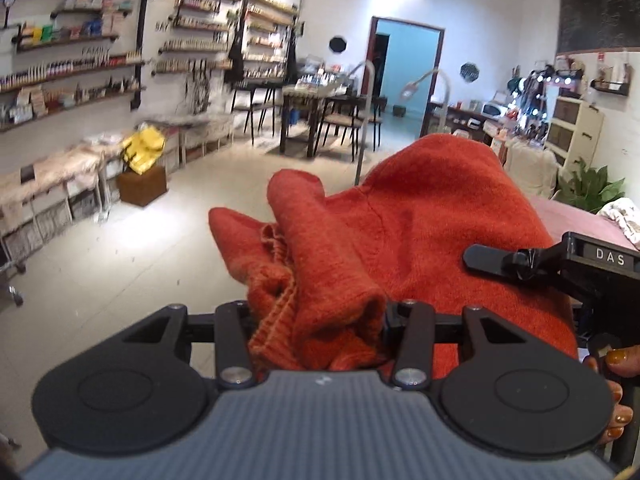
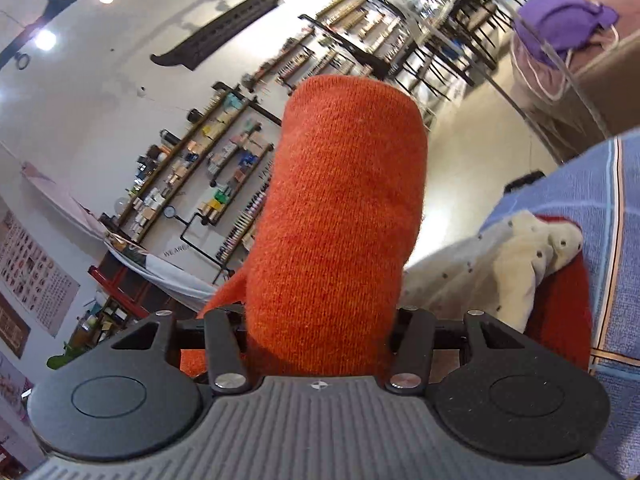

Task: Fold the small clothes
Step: 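Lift the folded orange sweater off the bedspread with both grippers, then lower the sweater onto the pile beside the bed and open both grippers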

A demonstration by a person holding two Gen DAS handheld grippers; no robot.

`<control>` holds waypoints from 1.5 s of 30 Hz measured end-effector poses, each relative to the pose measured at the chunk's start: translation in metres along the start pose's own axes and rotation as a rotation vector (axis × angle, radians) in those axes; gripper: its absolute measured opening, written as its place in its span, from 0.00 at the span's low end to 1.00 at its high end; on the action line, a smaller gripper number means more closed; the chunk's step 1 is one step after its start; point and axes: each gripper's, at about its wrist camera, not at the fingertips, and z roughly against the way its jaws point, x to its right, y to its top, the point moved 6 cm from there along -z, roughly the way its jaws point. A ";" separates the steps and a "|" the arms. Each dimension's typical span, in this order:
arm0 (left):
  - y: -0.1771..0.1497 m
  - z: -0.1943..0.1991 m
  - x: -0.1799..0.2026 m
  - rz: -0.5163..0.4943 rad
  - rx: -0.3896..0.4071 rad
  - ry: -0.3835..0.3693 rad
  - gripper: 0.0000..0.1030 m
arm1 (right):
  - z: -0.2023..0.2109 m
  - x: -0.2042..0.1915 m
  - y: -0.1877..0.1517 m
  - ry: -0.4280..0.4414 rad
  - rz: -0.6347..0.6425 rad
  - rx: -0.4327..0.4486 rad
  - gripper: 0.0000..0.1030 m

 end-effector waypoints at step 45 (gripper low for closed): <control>0.005 0.017 0.033 -0.179 0.057 0.050 0.92 | 0.030 -0.072 -0.023 -0.160 0.782 -0.085 0.92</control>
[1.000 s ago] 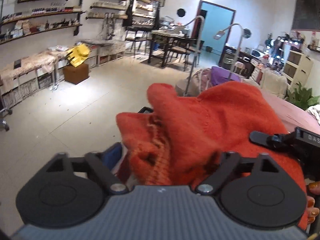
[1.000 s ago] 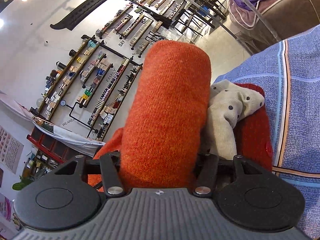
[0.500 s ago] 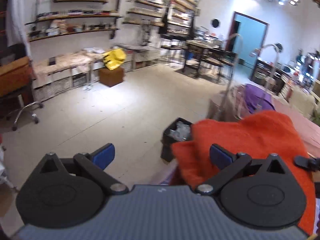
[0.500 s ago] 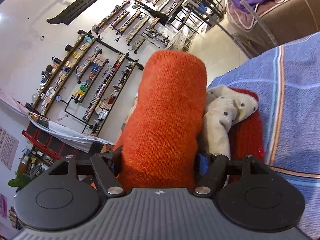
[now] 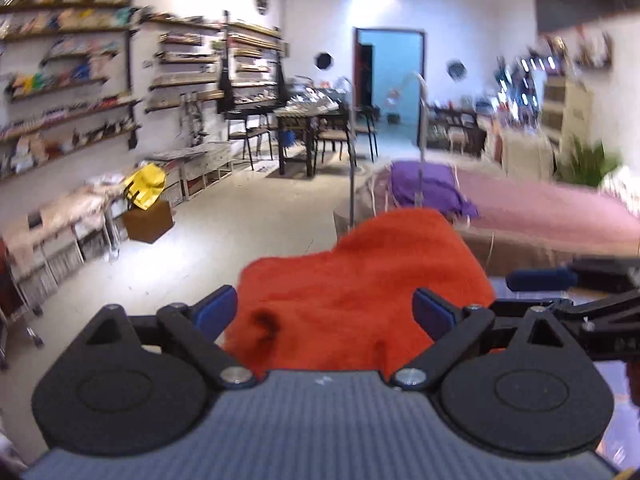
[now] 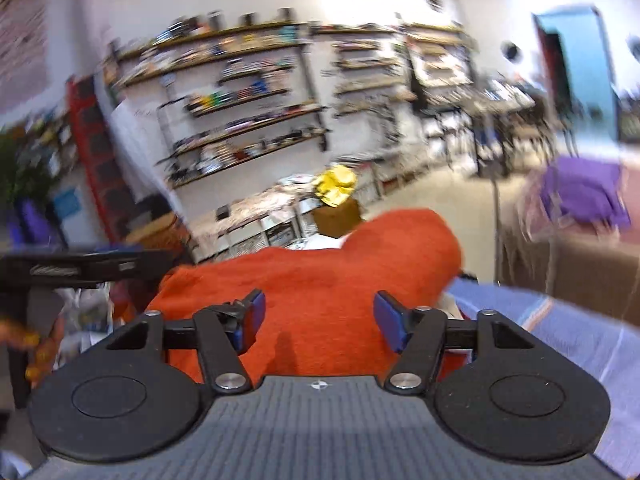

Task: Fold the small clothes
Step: 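Lower the sweater onto the pile beside the bed and open both grippers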

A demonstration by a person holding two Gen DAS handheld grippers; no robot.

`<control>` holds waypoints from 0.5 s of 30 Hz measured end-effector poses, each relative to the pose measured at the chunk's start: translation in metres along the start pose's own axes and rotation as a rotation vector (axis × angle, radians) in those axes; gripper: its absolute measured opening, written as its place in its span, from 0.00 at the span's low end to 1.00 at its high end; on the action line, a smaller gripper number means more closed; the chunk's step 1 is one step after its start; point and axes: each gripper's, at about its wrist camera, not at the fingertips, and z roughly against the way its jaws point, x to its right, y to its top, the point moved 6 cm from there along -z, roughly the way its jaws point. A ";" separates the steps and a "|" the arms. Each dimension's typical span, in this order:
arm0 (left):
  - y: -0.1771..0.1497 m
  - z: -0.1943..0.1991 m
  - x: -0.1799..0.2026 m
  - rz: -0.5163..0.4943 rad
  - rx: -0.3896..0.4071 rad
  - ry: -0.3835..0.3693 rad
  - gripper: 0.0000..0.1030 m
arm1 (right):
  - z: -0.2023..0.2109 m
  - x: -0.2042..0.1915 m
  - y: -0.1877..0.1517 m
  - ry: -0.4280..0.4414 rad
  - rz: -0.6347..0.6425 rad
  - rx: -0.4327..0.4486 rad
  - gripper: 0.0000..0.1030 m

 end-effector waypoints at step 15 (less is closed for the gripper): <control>-0.057 -0.055 -0.015 0.036 -0.163 0.028 1.00 | -0.037 0.003 -0.043 -0.086 0.267 -0.192 1.00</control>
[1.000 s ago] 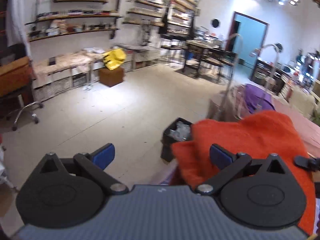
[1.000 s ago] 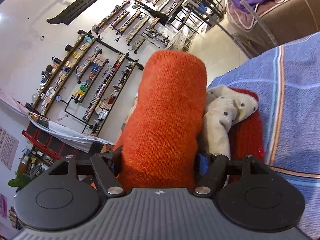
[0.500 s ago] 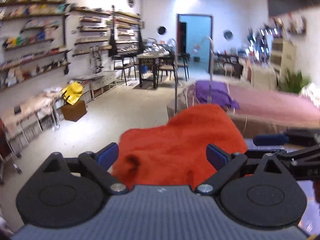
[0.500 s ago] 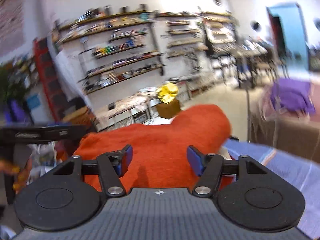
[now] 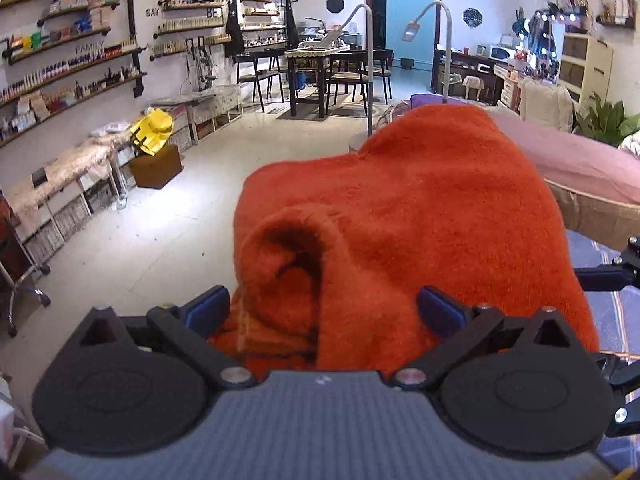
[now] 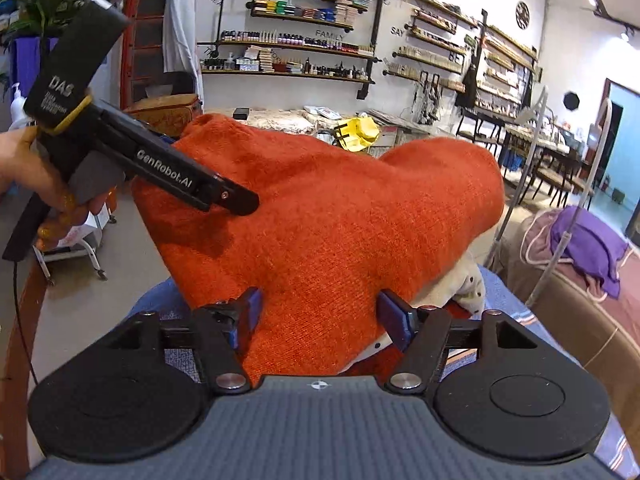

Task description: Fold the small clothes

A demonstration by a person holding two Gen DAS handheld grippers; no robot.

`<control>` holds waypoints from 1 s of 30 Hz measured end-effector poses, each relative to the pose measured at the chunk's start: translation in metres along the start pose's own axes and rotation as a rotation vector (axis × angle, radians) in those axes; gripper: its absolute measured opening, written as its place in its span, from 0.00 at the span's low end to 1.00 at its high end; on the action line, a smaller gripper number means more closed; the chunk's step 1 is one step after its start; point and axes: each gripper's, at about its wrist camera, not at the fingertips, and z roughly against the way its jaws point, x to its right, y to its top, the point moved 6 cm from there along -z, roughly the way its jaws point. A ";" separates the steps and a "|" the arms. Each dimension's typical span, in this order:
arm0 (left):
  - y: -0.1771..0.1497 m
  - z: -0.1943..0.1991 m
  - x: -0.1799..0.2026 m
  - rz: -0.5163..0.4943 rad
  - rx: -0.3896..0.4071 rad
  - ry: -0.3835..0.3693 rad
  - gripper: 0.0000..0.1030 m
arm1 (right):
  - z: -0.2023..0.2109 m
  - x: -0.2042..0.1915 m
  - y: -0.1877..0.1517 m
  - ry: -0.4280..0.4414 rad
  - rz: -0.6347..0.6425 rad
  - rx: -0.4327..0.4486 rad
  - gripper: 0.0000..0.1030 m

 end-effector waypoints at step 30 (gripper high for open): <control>0.005 0.092 0.053 -0.379 -0.229 0.043 1.00 | 0.036 -0.015 0.042 0.122 -0.022 -0.255 1.00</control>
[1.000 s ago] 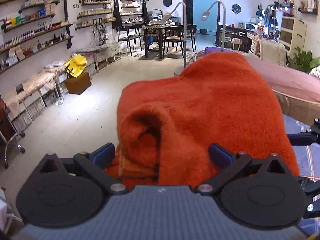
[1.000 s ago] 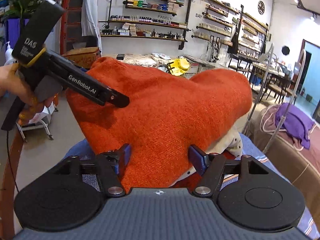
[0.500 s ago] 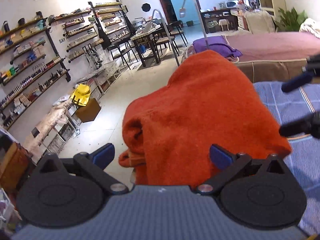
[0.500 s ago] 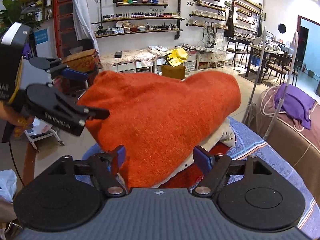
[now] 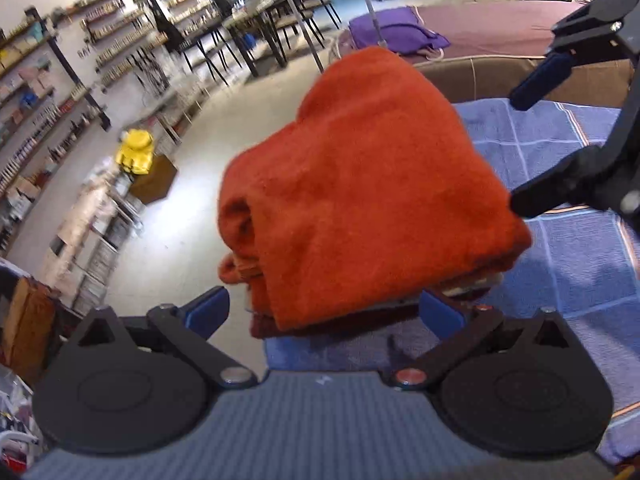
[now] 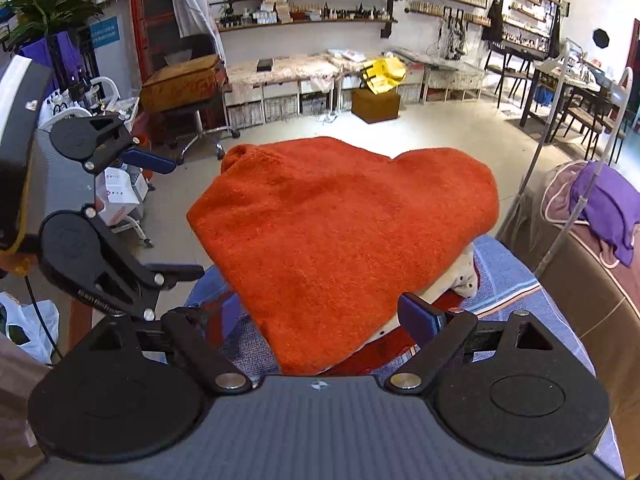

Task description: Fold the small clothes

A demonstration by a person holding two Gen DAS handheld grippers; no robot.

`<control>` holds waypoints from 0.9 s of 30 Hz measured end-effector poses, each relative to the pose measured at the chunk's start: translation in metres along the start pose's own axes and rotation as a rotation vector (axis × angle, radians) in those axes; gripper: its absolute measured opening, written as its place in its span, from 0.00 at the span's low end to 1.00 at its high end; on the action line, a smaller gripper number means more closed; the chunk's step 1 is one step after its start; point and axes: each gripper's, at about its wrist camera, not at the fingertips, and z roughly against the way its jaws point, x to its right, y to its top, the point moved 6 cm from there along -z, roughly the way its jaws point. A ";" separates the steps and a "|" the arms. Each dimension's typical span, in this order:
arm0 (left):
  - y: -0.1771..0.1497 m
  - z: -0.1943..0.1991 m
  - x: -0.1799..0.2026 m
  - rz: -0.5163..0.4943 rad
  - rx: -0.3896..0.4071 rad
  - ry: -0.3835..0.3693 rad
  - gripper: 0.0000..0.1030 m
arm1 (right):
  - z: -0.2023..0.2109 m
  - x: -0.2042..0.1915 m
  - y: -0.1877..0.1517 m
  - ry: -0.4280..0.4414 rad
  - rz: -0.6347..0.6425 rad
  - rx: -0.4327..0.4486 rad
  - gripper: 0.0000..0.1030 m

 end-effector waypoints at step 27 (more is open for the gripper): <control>0.006 -0.010 -0.025 0.096 -0.047 -0.072 1.00 | -0.021 0.006 0.011 -0.062 0.058 -0.082 1.00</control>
